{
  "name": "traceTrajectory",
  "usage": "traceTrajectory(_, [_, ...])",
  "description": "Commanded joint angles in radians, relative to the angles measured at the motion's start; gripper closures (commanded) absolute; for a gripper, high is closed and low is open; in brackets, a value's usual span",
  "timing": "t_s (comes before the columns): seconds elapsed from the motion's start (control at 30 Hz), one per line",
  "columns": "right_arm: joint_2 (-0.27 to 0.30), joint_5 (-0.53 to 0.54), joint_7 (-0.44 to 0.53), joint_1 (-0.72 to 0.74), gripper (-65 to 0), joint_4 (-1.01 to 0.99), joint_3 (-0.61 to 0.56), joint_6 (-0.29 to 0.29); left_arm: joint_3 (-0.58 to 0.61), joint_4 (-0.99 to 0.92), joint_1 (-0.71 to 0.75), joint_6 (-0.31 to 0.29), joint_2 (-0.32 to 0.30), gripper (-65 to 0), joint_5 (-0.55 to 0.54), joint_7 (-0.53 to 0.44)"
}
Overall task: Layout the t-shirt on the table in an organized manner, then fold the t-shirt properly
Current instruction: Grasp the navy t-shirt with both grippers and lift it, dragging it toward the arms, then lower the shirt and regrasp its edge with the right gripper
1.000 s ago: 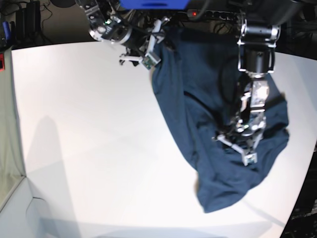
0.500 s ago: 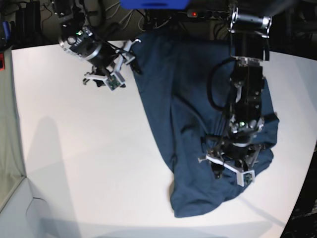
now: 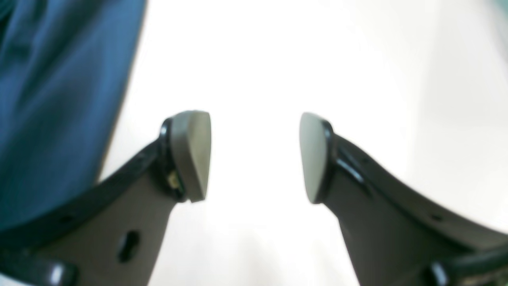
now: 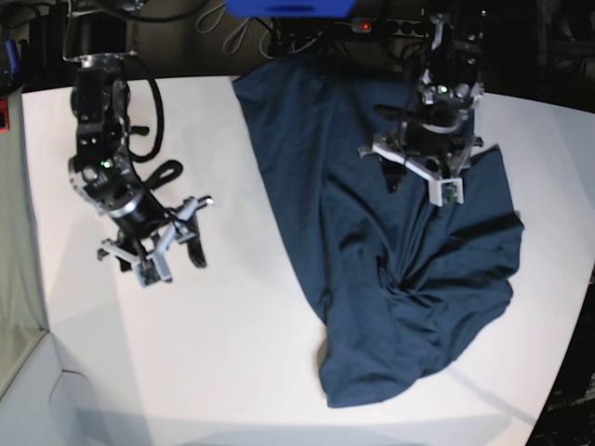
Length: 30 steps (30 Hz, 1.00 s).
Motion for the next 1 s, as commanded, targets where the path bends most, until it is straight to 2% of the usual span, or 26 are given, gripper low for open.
traceTrajectory(0.0, [-0.018,0.011,0.020,0.044,-35.6,0.002,-0.020,0.002,-0.001,0.000,0.004,0.002,0.001,-34.3,0.000,-0.022])
traceTrajectory(0.33, [-0.147,0.007,0.020,0.236,-35.6,-0.173,-0.201,0.002,-0.019,-0.199,0.019,0.010,-0.010,-34.2,0.011,-0.025])
traceTrajectory(0.43, [-0.181,0.007,0.020,0.266,-35.6,-0.242,-0.250,0.002,-0.087,-0.236,-0.002,0.010,-0.036,-34.2,0.011,-0.028])
traceTrajectory(0.63, [-0.213,0.007,0.021,0.298,-35.6,-0.344,-0.359,0.002,-0.238,-0.299,-0.128,0.006,-0.116,-34.2,0.011,-0.024])
traceTrajectory(0.8, [-0.242,0.007,0.116,0.294,-35.6,-0.425,-0.390,0.002,-0.314,-0.343,-0.241,0.003,-0.163,-34.2,0.011,-0.022])
traceTrajectory(0.97, [-0.258,0.007,0.228,0.298,-35.6,-0.532,-0.442,-0.001,-0.314,-0.330,-0.265,0.003,-0.165,-34.2,0.011,-0.022])
